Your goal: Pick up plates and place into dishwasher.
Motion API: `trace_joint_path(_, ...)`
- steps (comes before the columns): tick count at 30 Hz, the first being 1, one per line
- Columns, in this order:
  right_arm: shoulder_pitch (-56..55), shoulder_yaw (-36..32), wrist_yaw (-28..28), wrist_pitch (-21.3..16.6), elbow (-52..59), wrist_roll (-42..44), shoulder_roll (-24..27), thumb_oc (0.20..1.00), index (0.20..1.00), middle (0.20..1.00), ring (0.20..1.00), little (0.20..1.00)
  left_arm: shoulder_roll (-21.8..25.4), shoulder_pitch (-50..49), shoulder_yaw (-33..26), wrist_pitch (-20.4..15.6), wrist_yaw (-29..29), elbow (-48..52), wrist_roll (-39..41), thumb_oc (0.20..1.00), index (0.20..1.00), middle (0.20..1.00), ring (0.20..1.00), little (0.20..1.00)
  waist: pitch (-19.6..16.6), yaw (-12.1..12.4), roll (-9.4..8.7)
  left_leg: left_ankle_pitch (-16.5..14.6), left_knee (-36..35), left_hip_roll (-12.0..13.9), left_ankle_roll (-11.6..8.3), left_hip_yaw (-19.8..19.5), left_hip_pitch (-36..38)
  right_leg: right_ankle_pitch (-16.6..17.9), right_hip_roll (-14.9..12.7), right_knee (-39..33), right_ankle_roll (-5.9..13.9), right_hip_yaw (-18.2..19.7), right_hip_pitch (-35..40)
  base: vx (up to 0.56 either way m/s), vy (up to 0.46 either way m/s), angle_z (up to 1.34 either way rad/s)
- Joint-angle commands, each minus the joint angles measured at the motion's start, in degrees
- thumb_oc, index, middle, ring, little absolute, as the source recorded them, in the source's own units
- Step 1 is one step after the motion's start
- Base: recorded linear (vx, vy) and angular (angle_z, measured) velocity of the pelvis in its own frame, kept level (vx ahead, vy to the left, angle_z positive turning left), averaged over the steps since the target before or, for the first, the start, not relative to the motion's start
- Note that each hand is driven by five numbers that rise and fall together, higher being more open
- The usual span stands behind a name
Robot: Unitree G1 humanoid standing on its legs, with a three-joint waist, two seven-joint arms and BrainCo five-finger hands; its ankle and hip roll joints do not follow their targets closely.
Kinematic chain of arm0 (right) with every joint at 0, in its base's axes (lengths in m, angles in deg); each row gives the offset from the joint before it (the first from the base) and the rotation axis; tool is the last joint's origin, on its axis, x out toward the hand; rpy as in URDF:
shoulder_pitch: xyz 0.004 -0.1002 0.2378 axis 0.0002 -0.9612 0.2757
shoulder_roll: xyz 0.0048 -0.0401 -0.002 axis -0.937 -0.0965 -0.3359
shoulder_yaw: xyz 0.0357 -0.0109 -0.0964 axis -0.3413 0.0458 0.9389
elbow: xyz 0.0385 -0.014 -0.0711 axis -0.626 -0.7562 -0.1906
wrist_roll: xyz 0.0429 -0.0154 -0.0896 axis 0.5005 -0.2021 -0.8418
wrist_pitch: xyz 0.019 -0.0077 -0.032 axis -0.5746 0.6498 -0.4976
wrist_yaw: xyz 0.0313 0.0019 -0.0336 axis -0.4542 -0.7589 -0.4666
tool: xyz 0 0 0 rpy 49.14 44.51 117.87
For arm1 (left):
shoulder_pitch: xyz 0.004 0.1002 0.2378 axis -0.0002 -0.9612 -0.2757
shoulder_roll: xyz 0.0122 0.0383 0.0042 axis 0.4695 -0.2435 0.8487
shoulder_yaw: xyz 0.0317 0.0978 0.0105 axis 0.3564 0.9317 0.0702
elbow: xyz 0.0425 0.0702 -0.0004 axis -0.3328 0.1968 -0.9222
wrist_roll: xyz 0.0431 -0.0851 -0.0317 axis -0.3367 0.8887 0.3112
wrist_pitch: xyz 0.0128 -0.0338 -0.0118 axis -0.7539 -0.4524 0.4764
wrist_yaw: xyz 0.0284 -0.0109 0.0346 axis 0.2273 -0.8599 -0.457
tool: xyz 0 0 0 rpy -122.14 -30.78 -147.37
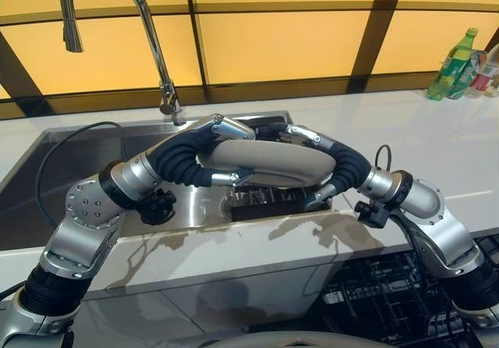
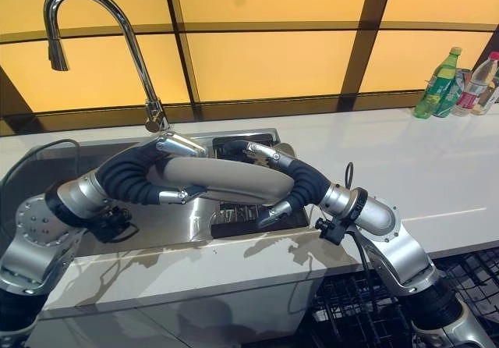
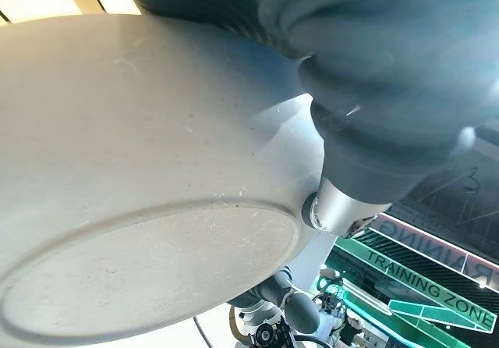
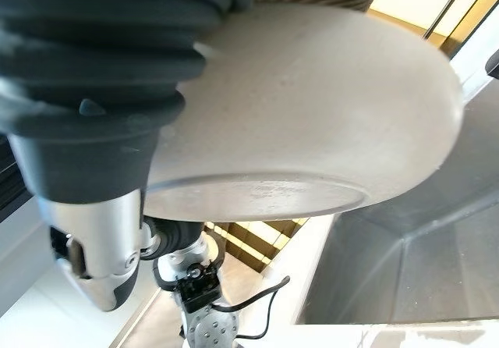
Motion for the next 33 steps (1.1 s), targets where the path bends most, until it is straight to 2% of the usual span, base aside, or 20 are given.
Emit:
trace_joint_path(1, -0.62, 1.76, 3.86, -1.30, 4.00, -0.12, -3.08, 0.200, 0.200, 0.200, 0.200, 0.200, -3.12, 4.30, 1.08, -3.30, 4.26, -0.76, 3.71, 0.200, 0.200, 0.200, 0.200, 0.200, -2.40, 0.30, -0.91, -4.52, 0.31, 0.84, -0.95, -0.35, 0.36, -0.55, -3.22, 0.34, 4.05, -2.19, -1.28, 0.00, 0.000, 0.00)
trace_joint_path(4, -0.78, 0.96, 8.79, -1.89, 3.95, -0.26, -5.79, 0.200, 0.200, 0.200, 0.200, 0.200, -4.38, 3.91, 0.89, -3.39, 4.65, -0.68, 3.09, 0.200, 0.200, 0.200, 0.200, 0.200, -2.17, 0.21, -0.62, -4.52, 0.31, 0.64, -0.75, -0.49, 0.51, -0.47, -3.23, 0.40, 4.02, -1.94, -1.19, 0.00, 0.021, 0.00)
trace_joint_path(8, -1.19, 0.36, 14.73, -2.15, 3.42, -5.73, -9.83, 0.200, 0.200, 0.200, 0.200, 0.200, -6.16, 4.13, 0.56, -2.77, 5.22, -0.77, 2.99, 0.200, 0.200, 0.200, 0.200, 0.200, -2.25, 0.03, -0.10, -4.68, 0.27, 0.50, -0.45, -0.35, 0.45, -0.56, -3.46, 0.49, 4.20, -1.62, -1.38, 0.00, 0.038, 0.00)
trace_joint_path(12, -1.70, -0.10, 17.31, -1.46, 3.91, -8.77, -10.08, 0.200, 0.200, 0.200, 0.200, 0.200, -6.69, 4.67, -0.01, -1.93, 6.21, -0.16, 3.58, 0.200, 0.200, 0.200, 0.200, 0.200, -2.52, -0.25, 0.17, -4.67, 0.20, 0.63, -0.49, 0.08, 0.26, -0.57, -3.62, 0.49, 4.35, -1.50, -1.69, -0.01, 0.018, 0.00)
trace_joint_path(17, -1.68, -0.91, 20.17, -0.54, 4.39, -8.55, -9.79, 0.200, 0.200, 0.200, 0.200, 0.200, -7.17, 5.22, -0.13, -0.72, 7.18, 0.43, 4.06, 0.200, 0.200, 0.200, 0.200, 0.200, -2.59, -0.44, 0.11, -4.62, 0.27, 0.72, -0.56, 0.43, 0.15, -0.57, -3.84, 0.59, 4.42, -1.64, -1.79, 0.00, 0.000, 0.00)
trace_joint_path(23, -1.43, -2.13, 23.74, -2.27, 3.88, -11.53, -9.91, 0.200, 0.200, 0.200, 0.200, 0.200, -8.04, 5.04, -0.64, -0.30, 9.59, 0.12, 2.70, 0.200, 0.200, 0.200, 0.200, 0.200, -2.67, -0.63, 0.09, -4.74, 0.30, 0.87, -0.64, 0.81, 0.19, -0.66, -3.68, 0.71, 4.34, -1.75, -1.85, -0.01, -0.001, 0.00)
trace_joint_path(24, -1.25, -3.19, 24.65, -2.53, 3.84, -12.46, -9.58, 0.200, 0.200, 0.200, 0.200, 0.200, -7.98, 4.80, -1.11, 0.29, 11.20, -0.28, 2.53, 0.244, 0.244, 0.244, 0.244, 0.244, -2.68, -0.73, 0.02, -4.33, 0.42, 0.87, -0.66, 0.96, -0.10, -0.30, -3.67, 0.87, 4.28, -1.59, -2.20, -0.03, -0.002, 0.01)
trace_joint_path(25, -1.21, -4.13, 25.69, -2.73, 3.77, -13.02, -9.01, 0.200, 0.200, 0.200, 0.200, 0.200, -7.90, 4.46, -1.65, 0.49, 12.81, -0.62, 2.06, 0.526, 0.526, 0.526, 0.526, 0.526, -2.73, -0.78, 0.01, -4.37, 0.47, 0.90, -0.68, 1.04, -0.08, -0.35, -3.64, 0.91, 4.26, -1.55, -2.18, -0.03, 0.001, 0.00)
trace_joint_path(26, -1.15, -5.01, 26.56, -2.89, 3.51, -13.63, -8.53, 0.200, 0.200, 0.200, 0.200, 0.200, -7.71, 4.08, -2.18, 0.10, 14.76, -1.16, 0.97, 0.893, 0.893, 0.893, 0.893, 0.893, -2.75, -0.86, -0.01, -4.45, 0.50, 0.93, -0.65, 1.16, -0.03, -0.43, -3.59, 0.94, 4.20, -1.46, -2.17, 0.00, 0.000, 0.00)
trace_joint_path(27, -1.28, -6.15, 26.91, -3.15, 3.25, -14.87, -7.95, 0.200, 0.200, 0.200, 0.200, 0.200, -7.42, 3.56, -3.02, -0.63, 17.04, -1.90, -0.29, 1.000, 1.000, 1.000, 1.000, 1.000, -2.79, -1.00, -0.02, -4.50, 0.50, 0.94, -0.59, 1.26, 0.01, -0.47, -3.53, 1.02, 4.18, -1.28, -2.24, 0.00, 0.000, 0.00)
trace_joint_path(31, -3.65, -12.96, 29.11, -3.98, 1.89, -20.22, -4.14, 0.200, 0.200, 0.200, 0.200, 0.200, -5.93, 0.75, -9.10, -3.45, 27.50, -4.75, -2.43, 1.000, 1.000, 1.000, 1.000, 1.000, -3.09, -1.65, -0.26, -4.80, 0.64, 1.13, -0.48, 1.83, 0.07, -0.74, -3.39, 1.19, 4.00, -0.74, -2.49, 0.00, 0.000, 0.00)
trace_joint_path(33, -5.04, -16.69, 29.96, -3.97, 1.13, -21.05, -2.19, 0.200, 0.200, 0.200, 0.200, 0.200, -5.54, -0.78, -12.23, -3.70, 30.65, -5.32, -1.45, 1.000, 1.000, 1.000, 1.000, 1.000, -3.27, -2.02, -0.42, -4.91, 0.71, 1.25, -0.49, 2.12, 0.12, -0.80, -3.28, 1.15, 3.88, -0.45, -2.54, 0.01, -0.010, -0.05)
